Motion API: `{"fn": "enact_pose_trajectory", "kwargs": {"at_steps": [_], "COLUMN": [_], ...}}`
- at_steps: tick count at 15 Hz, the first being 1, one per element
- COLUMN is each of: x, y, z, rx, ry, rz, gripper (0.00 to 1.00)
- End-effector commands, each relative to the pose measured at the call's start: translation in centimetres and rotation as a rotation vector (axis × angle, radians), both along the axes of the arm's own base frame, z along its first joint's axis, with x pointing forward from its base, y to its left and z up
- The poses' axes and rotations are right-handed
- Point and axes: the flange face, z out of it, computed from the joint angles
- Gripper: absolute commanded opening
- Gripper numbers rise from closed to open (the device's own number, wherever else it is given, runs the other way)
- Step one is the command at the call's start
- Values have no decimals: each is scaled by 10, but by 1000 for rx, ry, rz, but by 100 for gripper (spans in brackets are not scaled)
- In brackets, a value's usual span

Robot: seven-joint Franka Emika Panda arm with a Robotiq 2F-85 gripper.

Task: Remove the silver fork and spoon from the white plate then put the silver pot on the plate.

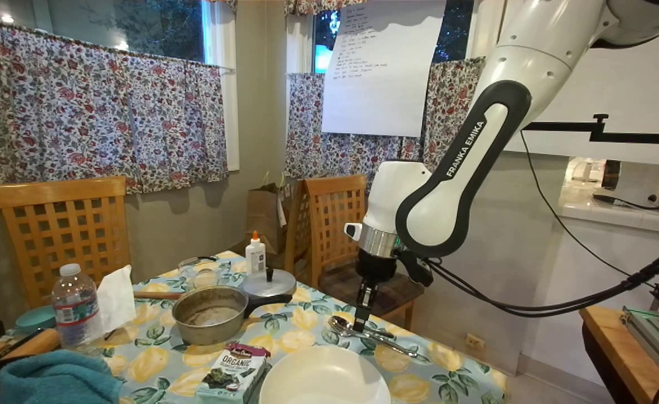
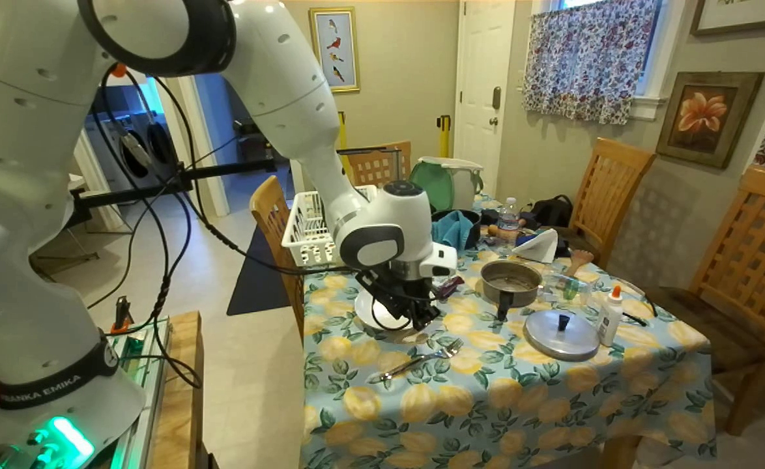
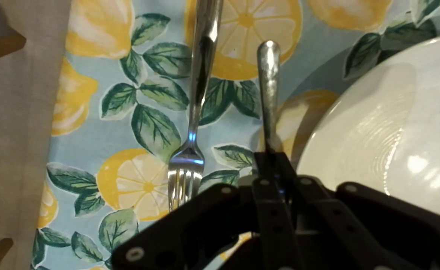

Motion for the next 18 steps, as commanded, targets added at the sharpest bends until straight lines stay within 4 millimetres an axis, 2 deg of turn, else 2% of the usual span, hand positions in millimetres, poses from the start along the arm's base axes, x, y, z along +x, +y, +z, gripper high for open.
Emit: {"fn": "enact_pose_trajectory", "kwargs": {"at_steps": [1,9,10,11,15,18], "x": [4,11,12,14,15,15], "y": [0,-3,-3,-3,2,10], "z": [-13,-35,-36,-37,-26,-8], "rx": [12,12,14,20,18,6], "ry": [2,11,12,12,-5,-30], "rz": [-34,-43,-49,-52,-58,-47], "gripper": [2,2,32,33,59,80]}}
